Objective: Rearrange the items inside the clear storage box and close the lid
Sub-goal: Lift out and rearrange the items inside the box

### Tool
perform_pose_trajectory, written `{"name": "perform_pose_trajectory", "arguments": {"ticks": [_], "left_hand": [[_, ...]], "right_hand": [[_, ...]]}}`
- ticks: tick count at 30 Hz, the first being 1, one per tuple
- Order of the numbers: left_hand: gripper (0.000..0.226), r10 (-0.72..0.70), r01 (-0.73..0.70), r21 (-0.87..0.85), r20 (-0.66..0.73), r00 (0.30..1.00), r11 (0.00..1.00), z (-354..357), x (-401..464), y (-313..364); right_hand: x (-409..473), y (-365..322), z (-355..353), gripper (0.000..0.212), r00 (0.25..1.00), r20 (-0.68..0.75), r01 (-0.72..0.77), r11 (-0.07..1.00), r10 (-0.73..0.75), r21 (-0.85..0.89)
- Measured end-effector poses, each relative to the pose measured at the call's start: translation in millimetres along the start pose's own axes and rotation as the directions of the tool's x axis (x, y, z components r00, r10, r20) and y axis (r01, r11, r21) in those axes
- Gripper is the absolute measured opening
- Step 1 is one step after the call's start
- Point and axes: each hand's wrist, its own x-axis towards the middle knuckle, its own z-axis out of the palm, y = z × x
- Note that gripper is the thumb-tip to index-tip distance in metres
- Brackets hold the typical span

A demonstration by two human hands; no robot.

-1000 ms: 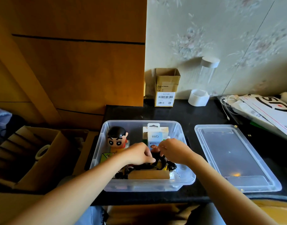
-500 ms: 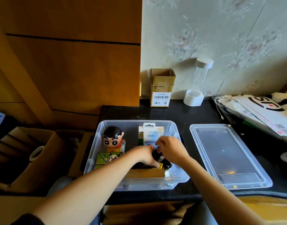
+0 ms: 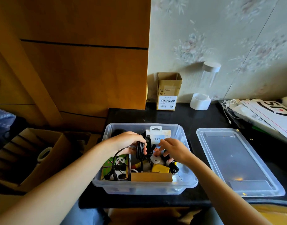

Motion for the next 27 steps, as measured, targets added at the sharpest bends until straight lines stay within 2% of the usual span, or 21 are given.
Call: {"name": "perform_pose_trajectory", "arguments": {"ticks": [4, 9, 11, 14, 16, 18, 19, 21, 24, 27], "left_hand": [[0.019, 0.102, -0.094, -0.180, 0.035, 0.994, 0.979, -7.7, -5.5, -8.7], [0.022, 0.137, -0.111, -0.227, 0.101, 0.985, 0.968, -7.8, -12.2, -3.4], [0.024, 0.130, -0.107, -0.203, 0.105, 0.986, 0.973, -5.1, -13.6, 2.1], [0.025, 0.130, -0.108, -0.187, 0.106, 0.986, 0.976, -0.4, -17.8, 10.5], [0.019, 0.135, -0.130, -0.145, 0.020, 0.991, 0.981, 4.1, -21.2, 17.8], [0.011, 0.137, -0.136, 0.017, -0.165, 0.977, 0.991, 11.8, -26.4, 25.0], [0.015, 0.153, -0.127, 0.120, -0.239, 0.959, 0.985, 13.7, -27.7, 26.1], [0.013, 0.164, -0.104, 0.208, -0.296, 0.941, 0.973, 16.0, -28.1, 25.1], [0.010, 0.141, -0.128, 0.061, -0.334, 0.932, 0.990, 12.6, -34.6, 23.9], [0.017, 0.122, -0.199, -0.207, -0.335, 0.934, 0.958, 1.5, -40.0, 27.3]], "right_hand": [[-4.4, -1.8, 11.8, 0.043, 0.992, 0.125, -0.030, 0.995, 0.019, 0.091], [-7.9, -17.4, 17.2, 0.036, 0.979, 0.134, 0.114, 0.954, -0.156, 0.279], [-5.8, -24.7, 16.6, 0.028, 0.977, 0.094, 0.158, 0.945, -0.191, 0.286], [-3.3, -32.9, 14.2, 0.012, 0.980, -0.064, 0.199, 0.951, -0.189, 0.237], [-2.3, -34.9, 11.7, 0.015, 0.969, -0.174, 0.213, 0.947, -0.173, 0.242], [-2.0, -34.4, 10.8, 0.017, 0.968, -0.202, 0.201, 0.940, -0.148, 0.275], [-2.3, -34.2, 11.2, 0.017, 0.968, -0.209, 0.196, 0.943, -0.141, 0.269], [-2.2, -33.4, 12.2, 0.021, 0.967, -0.233, 0.173, 0.935, -0.102, 0.309], [-5.2, -34.2, 5.0, 0.029, 0.963, -0.264, 0.149, 0.913, -0.047, 0.379], [-12.2, -33.6, -2.7, 0.029, 0.983, -0.155, 0.152, 0.912, -0.099, 0.380]]}}
